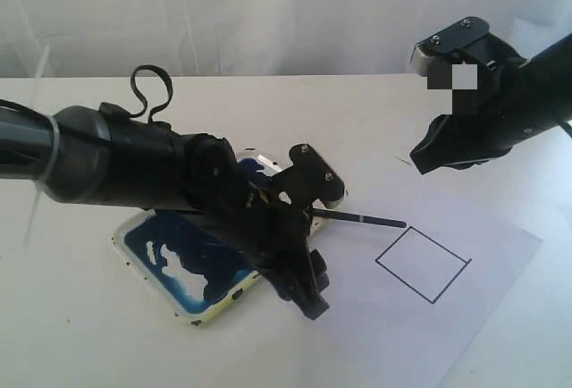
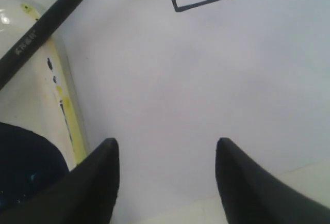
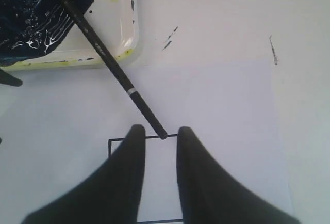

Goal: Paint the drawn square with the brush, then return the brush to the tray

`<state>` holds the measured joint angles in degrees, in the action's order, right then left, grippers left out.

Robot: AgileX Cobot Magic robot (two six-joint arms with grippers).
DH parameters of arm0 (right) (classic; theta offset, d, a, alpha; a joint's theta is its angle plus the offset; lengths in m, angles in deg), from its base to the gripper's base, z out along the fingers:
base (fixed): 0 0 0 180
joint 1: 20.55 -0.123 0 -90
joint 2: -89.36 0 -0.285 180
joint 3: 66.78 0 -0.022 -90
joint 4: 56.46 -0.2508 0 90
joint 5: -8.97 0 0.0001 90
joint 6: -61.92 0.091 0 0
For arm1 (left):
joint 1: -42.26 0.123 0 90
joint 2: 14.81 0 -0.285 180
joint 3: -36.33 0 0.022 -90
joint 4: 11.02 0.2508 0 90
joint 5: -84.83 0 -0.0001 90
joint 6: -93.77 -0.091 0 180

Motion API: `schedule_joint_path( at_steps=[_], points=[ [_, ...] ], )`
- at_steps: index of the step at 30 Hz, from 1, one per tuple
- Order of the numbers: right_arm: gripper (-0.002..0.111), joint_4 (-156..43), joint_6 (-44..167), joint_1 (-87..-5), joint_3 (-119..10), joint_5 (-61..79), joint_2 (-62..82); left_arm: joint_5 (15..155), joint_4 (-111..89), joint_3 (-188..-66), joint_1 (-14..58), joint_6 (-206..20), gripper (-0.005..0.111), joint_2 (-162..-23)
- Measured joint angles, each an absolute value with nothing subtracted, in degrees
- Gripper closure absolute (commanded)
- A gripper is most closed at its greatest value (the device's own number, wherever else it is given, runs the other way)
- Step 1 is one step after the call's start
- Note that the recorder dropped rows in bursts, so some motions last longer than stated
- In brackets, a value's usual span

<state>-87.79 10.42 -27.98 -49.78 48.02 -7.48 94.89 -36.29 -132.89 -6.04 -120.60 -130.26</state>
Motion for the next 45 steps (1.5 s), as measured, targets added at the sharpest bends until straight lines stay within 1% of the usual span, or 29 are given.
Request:
schedule_joint_path(
  at_steps=[3,5,15,19,22,45],
  points=[
    [0.073,-87.8,9.9,-28.0,-49.8,47.9,-7.9,94.3,-35.4,-132.9,-6.0,-120.7,0.048,-131.6],
    [0.071,-87.8,9.7,-28.0,-49.8,47.8,-7.9,94.1,-35.2,-132.9,-6.0,-120.7,0.048,-132.2],
    [0.071,-88.7,8.2,-28.0,-49.8,47.8,-9.0,93.4,-35.0,-133.0,-6.0,-118.1,0.048,-133.0],
    [0.071,-95.9,-0.3,-28.0,-49.8,50.4,-12.3,93.2,-35.0,-133.1,-6.0,-114.0,0.048,-133.9],
    [0.071,-97.6,-2.7,-28.1,-49.8,50.5,-13.8,93.2,-35.0,-133.1,-6.0,-112.9,0.048,-134.1],
    [0.071,-98.0,-10.7,-28.2,-49.8,50.1,-15.6,91.9,-33.9,-133.6,-6.1,-116.0,0.048,-135.0]
  ],
)
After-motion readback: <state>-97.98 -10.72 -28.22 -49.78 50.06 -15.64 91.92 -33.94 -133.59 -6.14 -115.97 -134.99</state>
